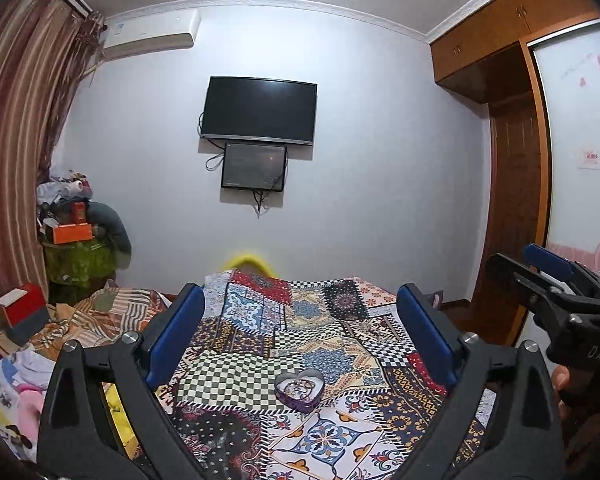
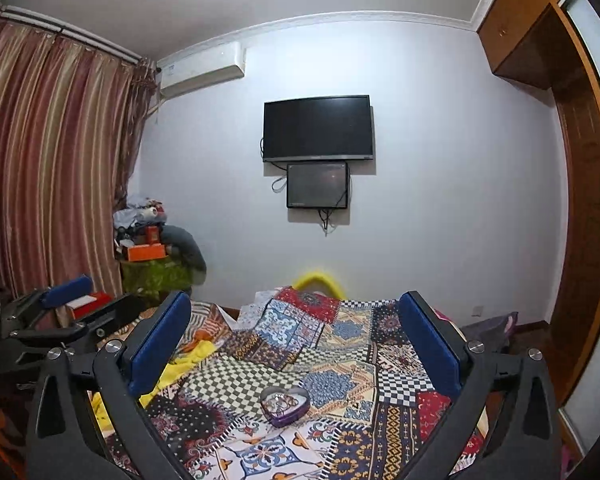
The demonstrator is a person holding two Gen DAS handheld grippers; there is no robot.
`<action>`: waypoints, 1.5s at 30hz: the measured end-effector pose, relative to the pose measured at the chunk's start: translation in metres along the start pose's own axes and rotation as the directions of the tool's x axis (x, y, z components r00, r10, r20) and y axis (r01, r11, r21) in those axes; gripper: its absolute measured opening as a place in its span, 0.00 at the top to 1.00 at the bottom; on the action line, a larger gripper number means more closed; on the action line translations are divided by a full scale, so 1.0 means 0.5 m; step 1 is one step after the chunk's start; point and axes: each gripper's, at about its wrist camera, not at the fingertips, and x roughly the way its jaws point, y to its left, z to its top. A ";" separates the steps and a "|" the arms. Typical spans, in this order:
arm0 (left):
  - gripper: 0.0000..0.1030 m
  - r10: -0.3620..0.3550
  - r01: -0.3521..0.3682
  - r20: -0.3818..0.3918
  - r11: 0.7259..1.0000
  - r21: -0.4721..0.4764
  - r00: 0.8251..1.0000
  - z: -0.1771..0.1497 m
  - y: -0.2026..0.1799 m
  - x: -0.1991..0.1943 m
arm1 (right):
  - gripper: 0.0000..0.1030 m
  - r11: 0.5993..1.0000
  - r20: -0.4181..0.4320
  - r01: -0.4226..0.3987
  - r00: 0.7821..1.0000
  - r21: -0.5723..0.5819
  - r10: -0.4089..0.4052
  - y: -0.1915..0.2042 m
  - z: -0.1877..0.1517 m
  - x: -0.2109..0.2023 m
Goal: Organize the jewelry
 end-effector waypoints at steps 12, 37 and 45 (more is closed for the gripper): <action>0.05 0.000 0.000 -0.009 1.000 0.005 1.000 -0.011 -0.003 -0.013 | 0.00 1.000 -0.027 -0.009 1.000 0.013 0.010 -0.011 -0.011 -0.017; 0.02 0.004 -0.004 -0.036 1.000 0.008 0.999 -0.020 -0.005 0.008 | 0.00 0.999 -0.064 -0.012 0.998 0.039 0.014 -0.025 -0.016 -0.015; 0.02 0.003 -0.002 -0.036 1.000 0.013 0.999 -0.020 -0.007 0.011 | 0.00 0.999 -0.065 -0.014 0.998 0.041 0.017 -0.025 -0.012 -0.016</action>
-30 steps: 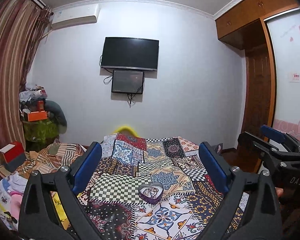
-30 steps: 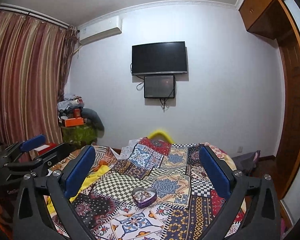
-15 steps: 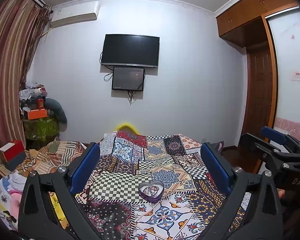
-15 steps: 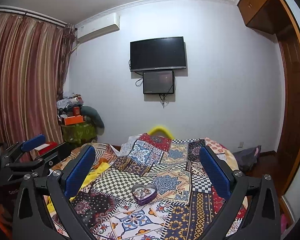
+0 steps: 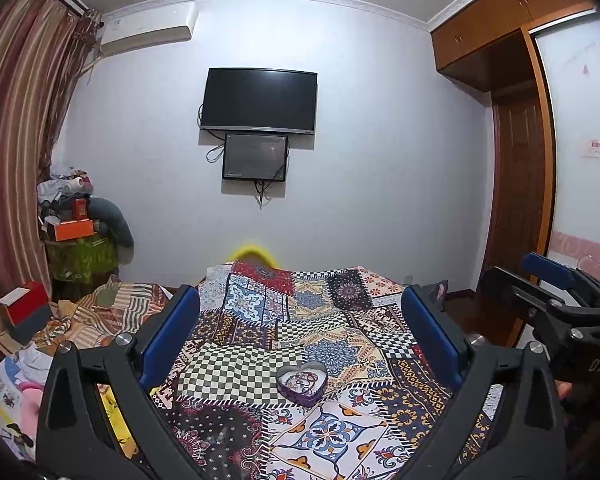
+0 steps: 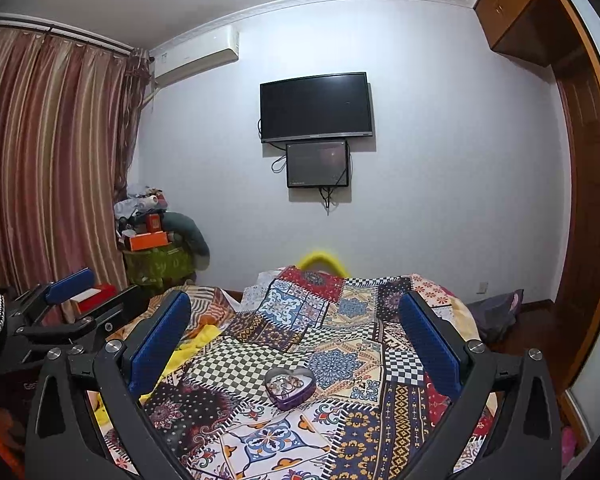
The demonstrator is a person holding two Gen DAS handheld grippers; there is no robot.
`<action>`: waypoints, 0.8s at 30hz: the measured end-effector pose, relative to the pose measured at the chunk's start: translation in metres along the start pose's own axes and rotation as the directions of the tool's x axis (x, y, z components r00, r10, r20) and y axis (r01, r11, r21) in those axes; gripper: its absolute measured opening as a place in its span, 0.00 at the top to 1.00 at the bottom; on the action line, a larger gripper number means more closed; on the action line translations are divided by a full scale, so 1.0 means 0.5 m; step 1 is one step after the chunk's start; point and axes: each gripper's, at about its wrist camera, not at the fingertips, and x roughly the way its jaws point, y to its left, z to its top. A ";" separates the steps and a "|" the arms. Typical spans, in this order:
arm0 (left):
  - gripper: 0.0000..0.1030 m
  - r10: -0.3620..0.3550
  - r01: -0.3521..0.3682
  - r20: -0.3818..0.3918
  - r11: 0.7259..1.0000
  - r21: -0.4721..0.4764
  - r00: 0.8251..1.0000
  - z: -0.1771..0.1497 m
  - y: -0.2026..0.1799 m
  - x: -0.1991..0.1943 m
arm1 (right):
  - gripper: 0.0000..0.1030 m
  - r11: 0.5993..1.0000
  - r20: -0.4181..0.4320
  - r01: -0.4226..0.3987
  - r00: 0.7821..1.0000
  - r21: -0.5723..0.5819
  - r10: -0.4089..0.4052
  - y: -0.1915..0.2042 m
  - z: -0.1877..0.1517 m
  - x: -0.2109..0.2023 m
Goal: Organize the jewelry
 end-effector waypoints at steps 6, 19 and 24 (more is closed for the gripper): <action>0.02 0.005 -0.005 -0.006 1.000 0.004 1.000 -0.001 0.000 0.004 | 0.00 1.000 -0.003 -0.003 1.000 0.008 0.003 -0.001 0.002 0.001; 0.02 -0.029 0.029 -0.017 1.000 -0.003 0.999 -0.003 0.003 0.008 | 0.00 1.000 -0.007 0.007 1.000 0.013 -0.007 -0.003 -0.003 0.000; 0.02 -0.033 0.033 -0.021 0.999 -0.006 0.999 -0.003 -0.001 0.010 | 0.00 1.000 -0.007 0.008 1.000 0.013 -0.008 -0.005 -0.003 0.000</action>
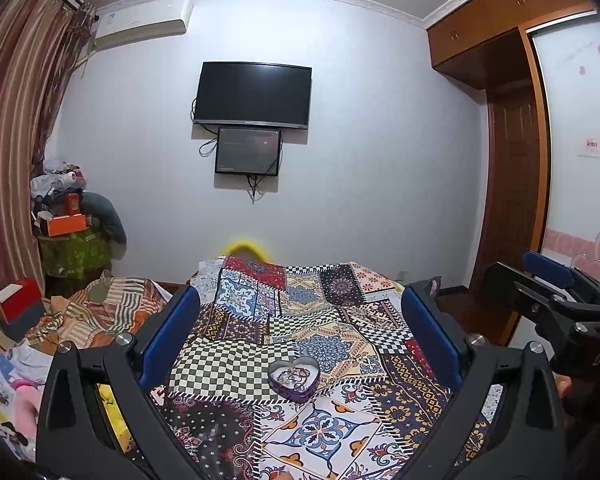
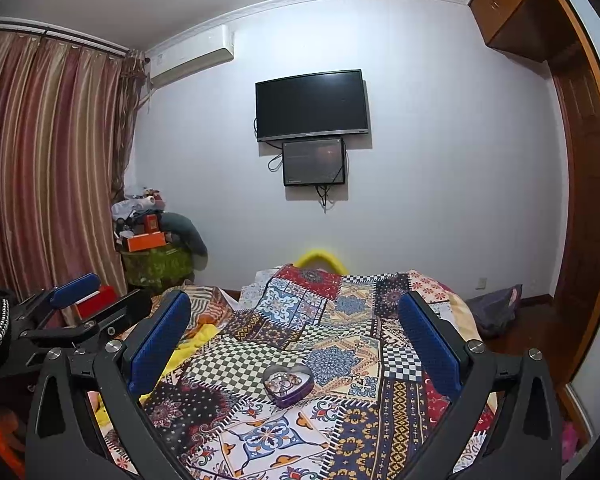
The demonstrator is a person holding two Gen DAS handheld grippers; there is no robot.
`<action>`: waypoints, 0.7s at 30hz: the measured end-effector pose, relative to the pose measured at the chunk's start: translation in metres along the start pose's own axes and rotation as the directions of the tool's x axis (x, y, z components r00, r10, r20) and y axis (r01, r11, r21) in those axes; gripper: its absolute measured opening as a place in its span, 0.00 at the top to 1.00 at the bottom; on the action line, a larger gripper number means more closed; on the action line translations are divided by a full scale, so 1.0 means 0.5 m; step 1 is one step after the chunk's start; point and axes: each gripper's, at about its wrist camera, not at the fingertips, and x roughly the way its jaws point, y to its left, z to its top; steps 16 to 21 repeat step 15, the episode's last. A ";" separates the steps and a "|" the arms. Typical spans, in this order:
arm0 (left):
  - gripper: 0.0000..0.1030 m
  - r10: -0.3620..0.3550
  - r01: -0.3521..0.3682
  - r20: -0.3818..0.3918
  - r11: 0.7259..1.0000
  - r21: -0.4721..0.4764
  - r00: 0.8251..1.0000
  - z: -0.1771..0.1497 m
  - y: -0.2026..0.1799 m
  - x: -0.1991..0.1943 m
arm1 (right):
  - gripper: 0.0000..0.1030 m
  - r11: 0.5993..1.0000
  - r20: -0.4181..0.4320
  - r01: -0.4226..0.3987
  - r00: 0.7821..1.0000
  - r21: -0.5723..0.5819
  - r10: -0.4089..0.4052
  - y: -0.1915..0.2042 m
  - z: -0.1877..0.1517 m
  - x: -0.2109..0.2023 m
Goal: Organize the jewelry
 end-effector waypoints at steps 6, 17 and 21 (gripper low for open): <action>0.02 -0.006 0.006 -0.003 1.000 -0.013 1.000 0.001 0.002 0.004 | 0.00 1.000 -0.001 0.007 1.000 -0.002 -0.007 -0.004 -0.002 0.002; 0.02 0.001 -0.001 -0.023 1.000 -0.017 1.000 -0.013 0.008 0.027 | 0.00 1.000 -0.018 0.006 1.000 -0.001 -0.006 -0.005 -0.013 0.017; 0.02 0.001 -0.001 -0.023 1.000 -0.017 1.000 -0.013 0.008 0.027 | 0.00 1.000 -0.018 0.006 1.000 -0.001 -0.006 -0.005 -0.013 0.017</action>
